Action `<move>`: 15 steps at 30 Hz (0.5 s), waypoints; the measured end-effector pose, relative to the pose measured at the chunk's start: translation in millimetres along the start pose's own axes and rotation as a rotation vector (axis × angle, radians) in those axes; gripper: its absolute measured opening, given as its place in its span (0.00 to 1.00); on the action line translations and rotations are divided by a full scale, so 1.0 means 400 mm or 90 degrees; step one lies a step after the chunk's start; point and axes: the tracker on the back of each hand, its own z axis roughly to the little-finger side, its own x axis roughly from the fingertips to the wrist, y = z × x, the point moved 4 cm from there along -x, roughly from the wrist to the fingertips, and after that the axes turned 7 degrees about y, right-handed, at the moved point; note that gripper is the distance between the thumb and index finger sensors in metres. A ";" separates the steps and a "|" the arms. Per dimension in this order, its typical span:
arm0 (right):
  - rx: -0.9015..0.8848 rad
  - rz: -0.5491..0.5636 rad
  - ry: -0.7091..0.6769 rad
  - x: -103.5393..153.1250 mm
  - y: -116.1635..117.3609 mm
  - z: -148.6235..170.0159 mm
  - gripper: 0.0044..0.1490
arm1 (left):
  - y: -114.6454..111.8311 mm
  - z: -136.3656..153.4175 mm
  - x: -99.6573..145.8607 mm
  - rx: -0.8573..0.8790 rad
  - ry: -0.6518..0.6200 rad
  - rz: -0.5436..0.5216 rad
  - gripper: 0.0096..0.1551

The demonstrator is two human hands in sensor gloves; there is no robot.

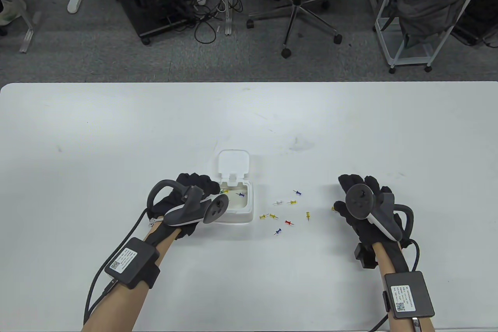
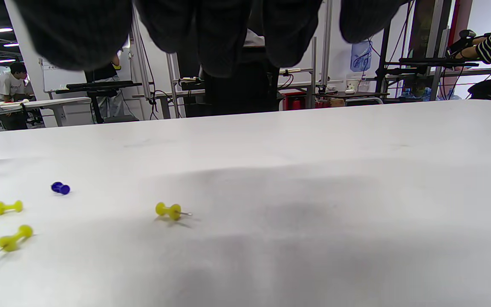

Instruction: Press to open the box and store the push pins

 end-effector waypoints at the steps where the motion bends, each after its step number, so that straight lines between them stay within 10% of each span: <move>1: 0.000 -0.001 0.000 0.000 -0.001 0.000 0.45 | 0.004 -0.010 -0.010 0.001 -0.001 0.000 0.22; 15: -0.001 0.006 -0.003 0.001 -0.004 0.000 0.44 | -0.011 -0.061 -0.067 -0.009 0.016 0.019 0.26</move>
